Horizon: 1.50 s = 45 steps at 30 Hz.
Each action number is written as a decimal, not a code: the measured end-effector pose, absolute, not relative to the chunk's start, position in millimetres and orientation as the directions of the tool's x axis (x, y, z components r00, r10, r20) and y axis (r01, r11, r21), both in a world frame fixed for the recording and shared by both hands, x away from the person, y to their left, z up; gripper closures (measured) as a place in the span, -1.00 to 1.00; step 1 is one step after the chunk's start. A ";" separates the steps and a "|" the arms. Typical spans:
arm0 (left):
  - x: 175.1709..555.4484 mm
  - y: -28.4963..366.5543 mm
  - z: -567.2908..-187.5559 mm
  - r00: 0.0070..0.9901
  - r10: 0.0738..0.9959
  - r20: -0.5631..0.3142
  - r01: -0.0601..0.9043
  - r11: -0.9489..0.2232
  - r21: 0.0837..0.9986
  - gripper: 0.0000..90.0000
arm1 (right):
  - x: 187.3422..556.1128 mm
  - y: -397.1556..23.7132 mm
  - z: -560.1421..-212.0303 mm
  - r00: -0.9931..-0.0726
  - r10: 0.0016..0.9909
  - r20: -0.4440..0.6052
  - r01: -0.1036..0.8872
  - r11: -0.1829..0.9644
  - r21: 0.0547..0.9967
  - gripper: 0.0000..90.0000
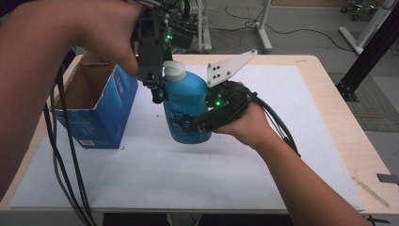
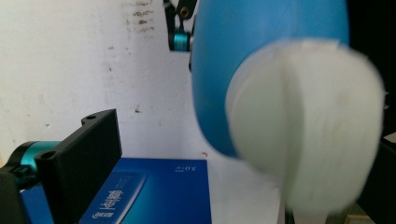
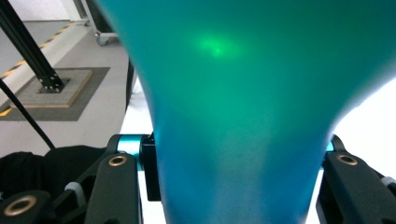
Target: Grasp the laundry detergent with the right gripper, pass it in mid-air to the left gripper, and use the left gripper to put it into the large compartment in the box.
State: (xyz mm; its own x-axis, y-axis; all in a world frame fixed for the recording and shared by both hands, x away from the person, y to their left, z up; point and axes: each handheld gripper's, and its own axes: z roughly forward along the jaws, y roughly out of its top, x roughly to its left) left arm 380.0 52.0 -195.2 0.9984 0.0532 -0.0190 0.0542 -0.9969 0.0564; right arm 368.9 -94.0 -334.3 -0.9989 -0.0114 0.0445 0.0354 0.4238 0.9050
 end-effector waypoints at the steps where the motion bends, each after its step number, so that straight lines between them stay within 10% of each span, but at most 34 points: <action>1: 379.4 51.7 -196.1 0.998 0.051 -0.023 0.052 -0.997 0.054 -0.96 | 369.6 -91.8 -334.7 -0.999 -0.017 0.043 0.032 0.424 0.905 0.02; 45: 367.6 36.4 -200.4 0.992 0.119 -0.031 0.119 -0.993 0.012 -0.70 | 370.5 -78.4 -331.0 -0.997 -0.050 0.059 0.037 0.366 0.930 0.02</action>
